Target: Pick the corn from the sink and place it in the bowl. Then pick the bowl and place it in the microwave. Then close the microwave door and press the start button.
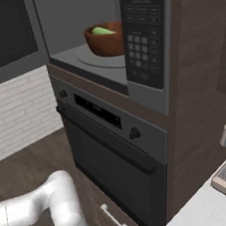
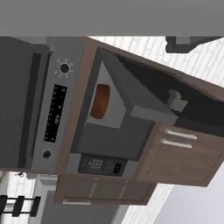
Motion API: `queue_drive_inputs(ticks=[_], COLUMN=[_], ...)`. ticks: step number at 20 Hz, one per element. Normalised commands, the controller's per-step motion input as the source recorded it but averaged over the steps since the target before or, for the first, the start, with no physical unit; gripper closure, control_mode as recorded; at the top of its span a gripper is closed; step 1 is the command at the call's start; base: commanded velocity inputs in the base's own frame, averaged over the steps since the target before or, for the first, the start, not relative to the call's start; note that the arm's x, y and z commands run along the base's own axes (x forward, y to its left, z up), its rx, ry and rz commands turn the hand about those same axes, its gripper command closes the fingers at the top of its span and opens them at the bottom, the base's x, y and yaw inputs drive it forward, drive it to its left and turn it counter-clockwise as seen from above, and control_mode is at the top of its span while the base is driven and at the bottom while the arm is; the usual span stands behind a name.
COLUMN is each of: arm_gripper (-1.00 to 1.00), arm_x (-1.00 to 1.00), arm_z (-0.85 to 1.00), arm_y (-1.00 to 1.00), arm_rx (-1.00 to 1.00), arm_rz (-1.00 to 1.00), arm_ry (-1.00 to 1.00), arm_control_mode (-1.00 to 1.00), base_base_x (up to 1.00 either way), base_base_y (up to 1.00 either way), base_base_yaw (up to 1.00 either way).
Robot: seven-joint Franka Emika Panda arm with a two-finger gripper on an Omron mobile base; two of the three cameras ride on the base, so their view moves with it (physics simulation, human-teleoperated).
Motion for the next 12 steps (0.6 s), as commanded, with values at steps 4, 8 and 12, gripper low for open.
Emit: queue_drive_inputs(ticks=[4, 8, 12], arm_gripper=[-1.0, -1.0, -1.0], arm_x=[0.99, 0.84, 0.62], arm_z=[-0.1, -0.04, -0.01], arm_y=[0.42, 0.08, -0.08], arm_rx=[0.0, 0.0, 0.0], arm_rz=[0.0, 0.0, 0.0], arm_ry=[0.0, 0.03, 0.01], arm_control_mode=[-1.0, -1.0, -1.0], base_base_x=[0.0, 0.0, 0.0], base_base_y=[0.0, 0.0, 0.0], base_base_yaw=[0.0, 0.0, 0.0])
